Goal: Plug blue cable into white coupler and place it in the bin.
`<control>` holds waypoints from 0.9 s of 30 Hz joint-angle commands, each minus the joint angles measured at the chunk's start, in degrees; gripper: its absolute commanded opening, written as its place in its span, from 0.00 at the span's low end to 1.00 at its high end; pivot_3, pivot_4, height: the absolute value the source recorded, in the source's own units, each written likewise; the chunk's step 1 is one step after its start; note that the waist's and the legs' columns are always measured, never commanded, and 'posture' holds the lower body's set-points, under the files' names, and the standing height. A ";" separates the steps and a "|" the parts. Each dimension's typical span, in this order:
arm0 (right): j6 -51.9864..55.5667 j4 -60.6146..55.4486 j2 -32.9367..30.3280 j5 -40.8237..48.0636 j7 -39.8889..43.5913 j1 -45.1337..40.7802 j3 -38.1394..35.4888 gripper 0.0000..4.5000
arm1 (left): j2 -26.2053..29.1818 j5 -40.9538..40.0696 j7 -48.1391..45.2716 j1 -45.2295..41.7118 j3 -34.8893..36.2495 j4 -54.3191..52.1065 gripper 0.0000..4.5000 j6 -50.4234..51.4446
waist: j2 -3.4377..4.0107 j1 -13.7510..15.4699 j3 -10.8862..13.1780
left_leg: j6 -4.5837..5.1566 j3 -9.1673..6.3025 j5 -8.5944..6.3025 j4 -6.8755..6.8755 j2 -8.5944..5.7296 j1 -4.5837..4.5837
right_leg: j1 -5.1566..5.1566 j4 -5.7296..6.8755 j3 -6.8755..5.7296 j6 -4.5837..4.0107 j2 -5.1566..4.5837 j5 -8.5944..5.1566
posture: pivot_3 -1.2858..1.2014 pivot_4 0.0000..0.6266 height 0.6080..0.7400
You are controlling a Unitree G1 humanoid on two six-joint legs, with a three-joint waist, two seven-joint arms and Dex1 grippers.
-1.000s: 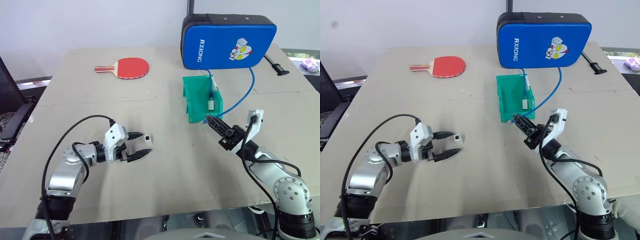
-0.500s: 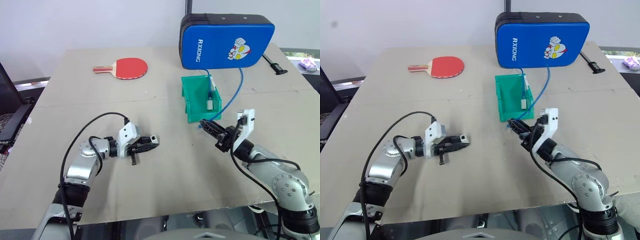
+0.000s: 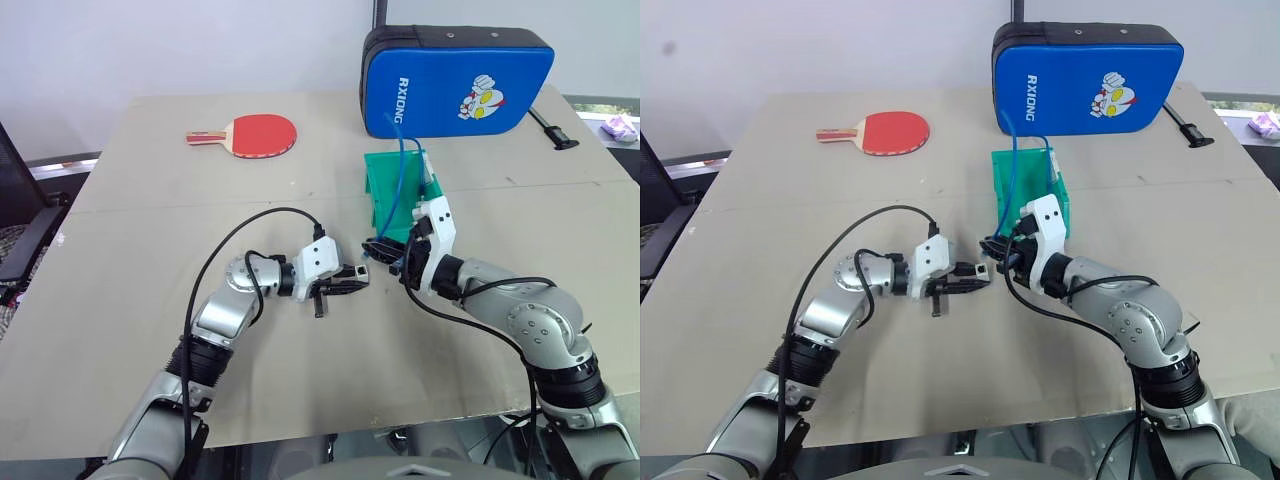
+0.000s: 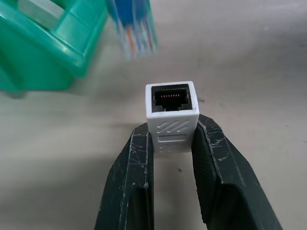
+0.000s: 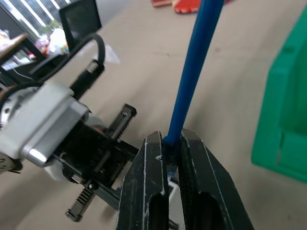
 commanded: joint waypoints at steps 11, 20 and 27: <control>6.80 -0.73 3.06 -5.15 -1.78 0.28 -0.50 0.00 | -2.89 4.47 5.08 -1.90 -0.68 2.80 0.11 -1.86 | 0.00 0.02 -0.01 | 0.00 0.01 0.00 0.03 -0.02 0.03 | 0.03 0.02 0.01 0.01 -0.01 0.01 | 0.52 0.24 1.00; 7.89 0.35 5.19 -11.03 -4.36 0.27 0.19 0.00 | -5.61 5.18 8.15 -1.92 -0.90 1.92 0.11 -0.01 | 0.01 0.15 -0.10 | 0.00 0.01 0.00 0.09 -0.05 0.09 | 0.12 0.03 0.03 0.03 -0.04 0.02 | 0.52 0.24 1.00; 8.42 -0.68 6.05 -14.30 -5.16 0.45 0.30 0.00 | -6.13 4.79 8.76 -1.00 -0.86 -0.47 0.11 2.79 | 0.02 0.17 -0.22 | 0.00 -0.03 0.01 0.11 -0.07 0.13 | 0.18 0.03 0.02 0.05 -0.04 0.02 | 0.52 0.24 1.00</control>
